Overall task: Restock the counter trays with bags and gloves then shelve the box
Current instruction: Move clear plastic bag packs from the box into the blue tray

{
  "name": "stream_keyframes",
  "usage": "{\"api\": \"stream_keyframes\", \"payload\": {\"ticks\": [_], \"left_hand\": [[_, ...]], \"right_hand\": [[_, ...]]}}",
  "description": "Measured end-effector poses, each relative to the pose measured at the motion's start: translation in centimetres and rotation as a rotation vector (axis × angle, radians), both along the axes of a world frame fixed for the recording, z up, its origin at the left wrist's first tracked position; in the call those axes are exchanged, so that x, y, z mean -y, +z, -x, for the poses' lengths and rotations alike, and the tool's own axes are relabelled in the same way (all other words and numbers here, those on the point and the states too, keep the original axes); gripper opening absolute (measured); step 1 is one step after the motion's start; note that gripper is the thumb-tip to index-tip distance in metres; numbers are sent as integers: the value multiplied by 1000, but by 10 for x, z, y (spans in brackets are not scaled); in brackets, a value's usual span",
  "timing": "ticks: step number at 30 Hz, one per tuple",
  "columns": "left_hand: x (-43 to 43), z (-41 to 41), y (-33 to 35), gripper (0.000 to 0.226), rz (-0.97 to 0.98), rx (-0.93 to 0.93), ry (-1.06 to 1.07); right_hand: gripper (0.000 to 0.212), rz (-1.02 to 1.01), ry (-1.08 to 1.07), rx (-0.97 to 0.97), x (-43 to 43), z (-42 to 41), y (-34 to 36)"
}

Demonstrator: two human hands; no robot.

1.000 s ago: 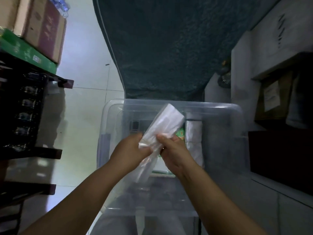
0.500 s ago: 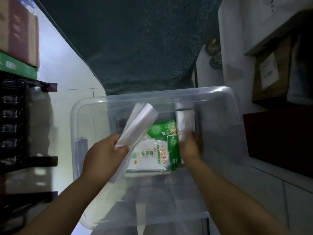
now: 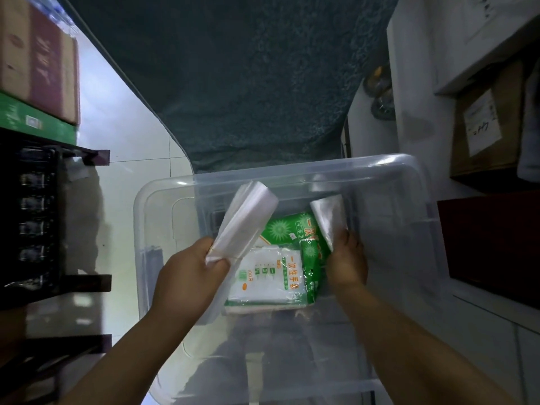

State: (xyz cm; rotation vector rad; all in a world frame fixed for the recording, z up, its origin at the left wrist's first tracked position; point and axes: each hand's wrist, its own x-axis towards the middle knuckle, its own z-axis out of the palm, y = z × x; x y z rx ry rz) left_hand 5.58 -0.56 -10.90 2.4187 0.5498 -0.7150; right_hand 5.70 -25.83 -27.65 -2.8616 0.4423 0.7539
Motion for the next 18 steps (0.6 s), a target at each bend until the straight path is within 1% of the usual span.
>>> {"api": "stream_keyframes", "payload": {"ticks": [3,5,8,10,11,12,14,16,18], "left_hand": [[-1,0,5,7,40,-6,8],[-1,1,12,6,50,11,4],[0,2,26,5,67,60,0],[3,2,39,3,67,97,-9],[5,2,46,5,62,118,-17],[7,1,54,7,63,140,-25],[12,2,73,7,86,181,-23],[18,3,94,8,129,215,-17],[23,6,116,12,211,252,-27]], "right_hand": [[51,-12,-50,-34,3,-4,11],[49,-79,-136,-45,4,-8,29],[34,-323,-362,-11,-1,-9,72],[27,-474,-431,58,-11,-3,107],[23,-548,-451,109,-20,2,126],[22,-634,-474,159,-30,6,147],[27,-801,-511,236,-54,14,190],[30,-932,-519,273,-77,25,229],[31,-1030,-520,318,-95,34,256]]}}
